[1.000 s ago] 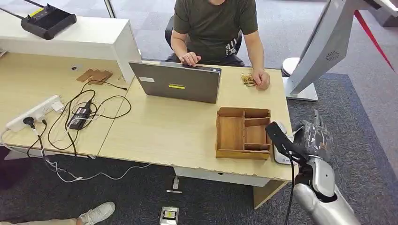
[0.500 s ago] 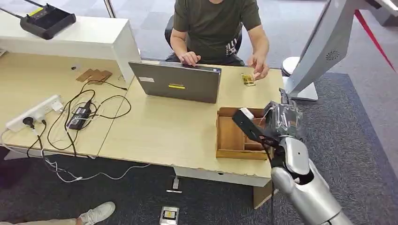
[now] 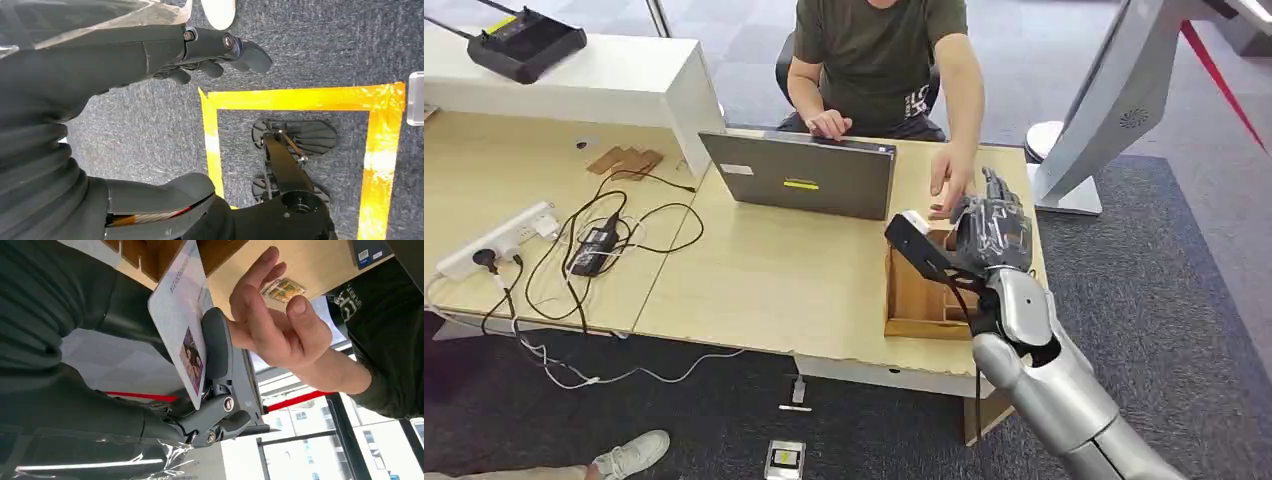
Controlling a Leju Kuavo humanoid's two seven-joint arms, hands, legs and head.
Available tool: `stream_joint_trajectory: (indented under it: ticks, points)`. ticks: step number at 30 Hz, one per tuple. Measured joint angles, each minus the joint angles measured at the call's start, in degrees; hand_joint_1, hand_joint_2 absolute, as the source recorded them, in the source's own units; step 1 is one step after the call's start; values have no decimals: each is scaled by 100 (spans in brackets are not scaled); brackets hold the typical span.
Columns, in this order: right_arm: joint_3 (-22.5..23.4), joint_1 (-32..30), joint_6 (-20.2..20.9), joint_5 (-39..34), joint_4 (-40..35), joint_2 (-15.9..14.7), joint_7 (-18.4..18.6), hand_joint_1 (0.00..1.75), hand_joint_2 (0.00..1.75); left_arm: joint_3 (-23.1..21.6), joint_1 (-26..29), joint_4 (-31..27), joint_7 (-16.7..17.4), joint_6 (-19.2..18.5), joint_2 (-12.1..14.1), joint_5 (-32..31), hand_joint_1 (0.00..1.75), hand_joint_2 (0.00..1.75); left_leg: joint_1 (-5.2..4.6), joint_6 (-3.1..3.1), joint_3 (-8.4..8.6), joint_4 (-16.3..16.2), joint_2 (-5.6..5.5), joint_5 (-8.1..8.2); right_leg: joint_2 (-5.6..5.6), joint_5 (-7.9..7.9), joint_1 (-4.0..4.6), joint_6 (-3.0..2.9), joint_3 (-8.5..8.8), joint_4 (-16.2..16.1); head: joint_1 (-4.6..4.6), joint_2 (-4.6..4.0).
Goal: Pass the card to the sensor for recognition and then transmit it.
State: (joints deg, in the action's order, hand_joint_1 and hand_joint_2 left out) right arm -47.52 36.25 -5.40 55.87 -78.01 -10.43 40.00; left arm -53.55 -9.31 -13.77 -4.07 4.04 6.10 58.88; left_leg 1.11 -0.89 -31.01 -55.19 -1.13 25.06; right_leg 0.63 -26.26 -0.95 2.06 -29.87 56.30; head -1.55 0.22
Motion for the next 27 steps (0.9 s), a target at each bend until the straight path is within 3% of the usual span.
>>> stream_joint_trajectory:
  ticks: [9, 10, 11, 21, 27]
  points:
    - [-138, 42, 7, 44, 229, 39, 0, 175, 175, -90, -36, 0, 55, -2, 4, -74, 0, 175, 0, 0, 0, 0, 0, 0, 0, 0, 0, 0, 0, 0, 0, 0]
    - [-149, 44, 7, 46, 247, 44, 0, 110, 175, -96, -36, 0, 55, -2, 4, -74, 0, 175, 0, 0, 0, 0, 0, 0, 0, 0, 0, 0, 0, 0, 0, 0]
    - [-162, 46, 7, 48, 267, 46, 0, 0, 175, -103, -36, 0, 59, -2, 4, -74, 0, 175, 0, 0, 0, 0, 0, 0, 0, 0, 0, 0, 0, 0, 0, 0]
    - [-304, 122, -131, -7, 418, 87, 0, 0, 175, -138, 36, 2, 70, 0, 50, -20, 0, 175, 0, 0, 0, 0, 1, 0, 0, 0, 0, 0, -1, 0, 0, 0]
    - [-306, -17, -521, -44, 124, -48, -11, 0, 175, -149, 101, 2, 0, 15, 85, 65, 0, 175, 0, 0, 2, -1, 2, 0, 0, 0, 0, 0, -1, -2, 2, 0]
